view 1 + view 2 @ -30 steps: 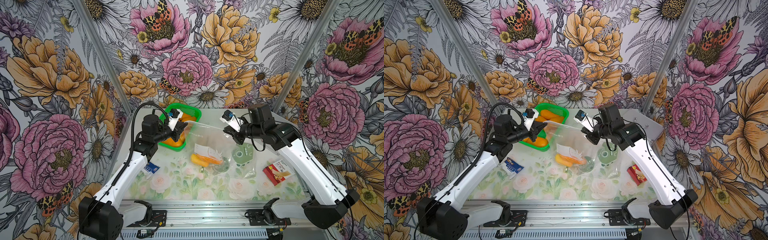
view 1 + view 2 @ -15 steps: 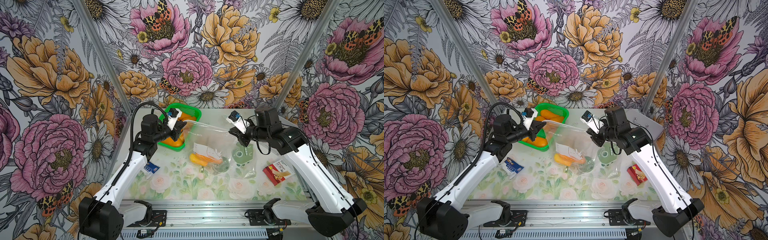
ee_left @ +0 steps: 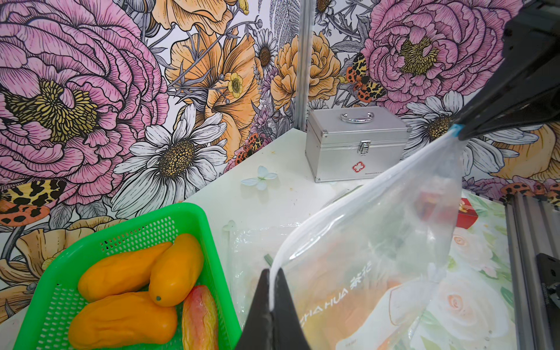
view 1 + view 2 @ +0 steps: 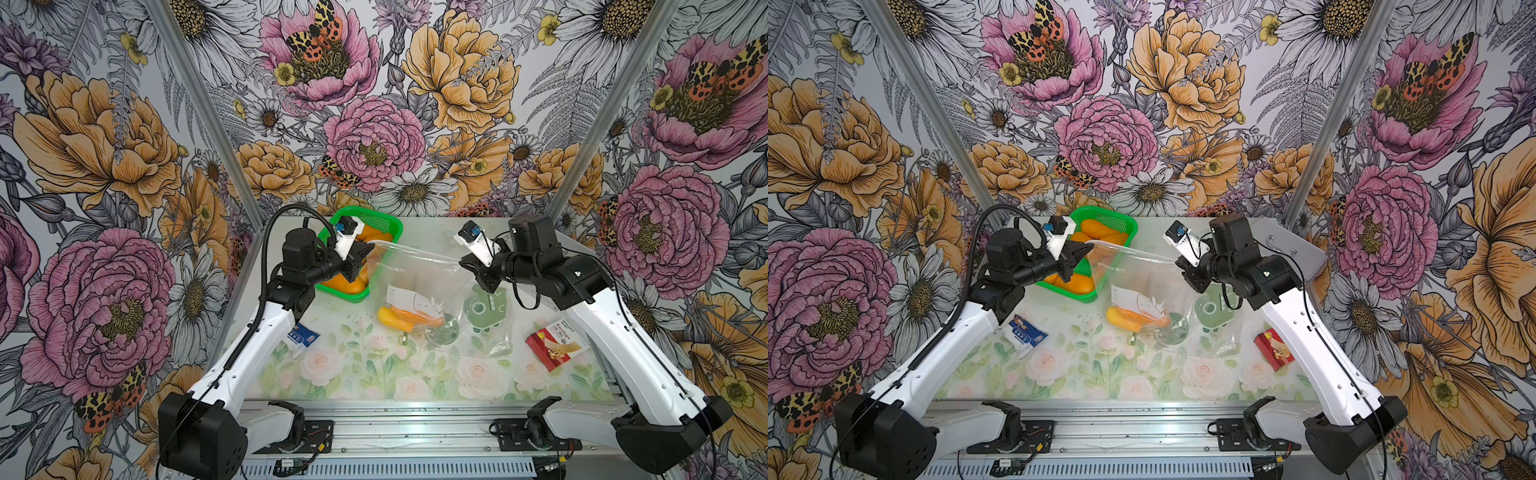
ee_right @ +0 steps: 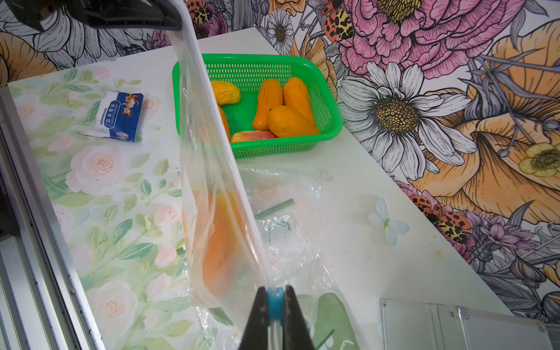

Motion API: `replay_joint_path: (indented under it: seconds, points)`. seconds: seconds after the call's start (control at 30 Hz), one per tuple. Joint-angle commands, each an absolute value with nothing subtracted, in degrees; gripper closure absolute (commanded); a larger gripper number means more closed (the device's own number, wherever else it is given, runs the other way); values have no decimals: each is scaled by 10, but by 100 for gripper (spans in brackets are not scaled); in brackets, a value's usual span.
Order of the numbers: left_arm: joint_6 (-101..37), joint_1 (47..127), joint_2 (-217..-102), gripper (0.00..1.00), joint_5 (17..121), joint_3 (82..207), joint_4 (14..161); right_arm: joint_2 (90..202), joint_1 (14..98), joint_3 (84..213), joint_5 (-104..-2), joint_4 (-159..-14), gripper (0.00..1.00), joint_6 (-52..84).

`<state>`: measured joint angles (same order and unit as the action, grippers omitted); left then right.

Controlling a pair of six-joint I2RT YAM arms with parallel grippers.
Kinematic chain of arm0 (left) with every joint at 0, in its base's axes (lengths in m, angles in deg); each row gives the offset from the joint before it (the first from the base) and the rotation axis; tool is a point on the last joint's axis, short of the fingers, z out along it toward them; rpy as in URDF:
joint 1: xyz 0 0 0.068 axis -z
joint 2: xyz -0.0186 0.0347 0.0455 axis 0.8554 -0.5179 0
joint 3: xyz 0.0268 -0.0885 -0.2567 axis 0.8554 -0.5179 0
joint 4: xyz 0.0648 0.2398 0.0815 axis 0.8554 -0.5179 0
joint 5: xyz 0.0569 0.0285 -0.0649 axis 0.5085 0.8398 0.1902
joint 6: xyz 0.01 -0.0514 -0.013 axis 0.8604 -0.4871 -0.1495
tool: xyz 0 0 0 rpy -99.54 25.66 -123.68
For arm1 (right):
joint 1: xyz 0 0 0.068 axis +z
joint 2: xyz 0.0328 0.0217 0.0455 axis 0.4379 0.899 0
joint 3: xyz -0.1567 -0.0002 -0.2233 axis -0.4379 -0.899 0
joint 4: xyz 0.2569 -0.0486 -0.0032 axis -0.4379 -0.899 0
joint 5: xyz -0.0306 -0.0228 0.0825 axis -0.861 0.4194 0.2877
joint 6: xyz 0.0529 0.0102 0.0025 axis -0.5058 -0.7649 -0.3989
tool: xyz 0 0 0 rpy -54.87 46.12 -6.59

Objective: Place the mango in a zip-top bag and seal the zipper
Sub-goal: Zip the zipper on the zipper food storage bag.

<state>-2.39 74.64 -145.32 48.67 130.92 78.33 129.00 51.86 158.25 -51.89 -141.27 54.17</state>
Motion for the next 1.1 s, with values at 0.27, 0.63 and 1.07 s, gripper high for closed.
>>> replay_joint_path:
  seconds: [0.27,0.63,1.07]
  points:
    - [16,748,-1454,100,495,1287,860,1282,489,1609,-495,-1454,59,532]
    - [23,761,-1461,100,446,1286,915,1331,490,1677,-439,-1456,41,567]
    - [16,761,-1461,100,435,1287,923,1430,489,1718,-367,-1456,32,574]
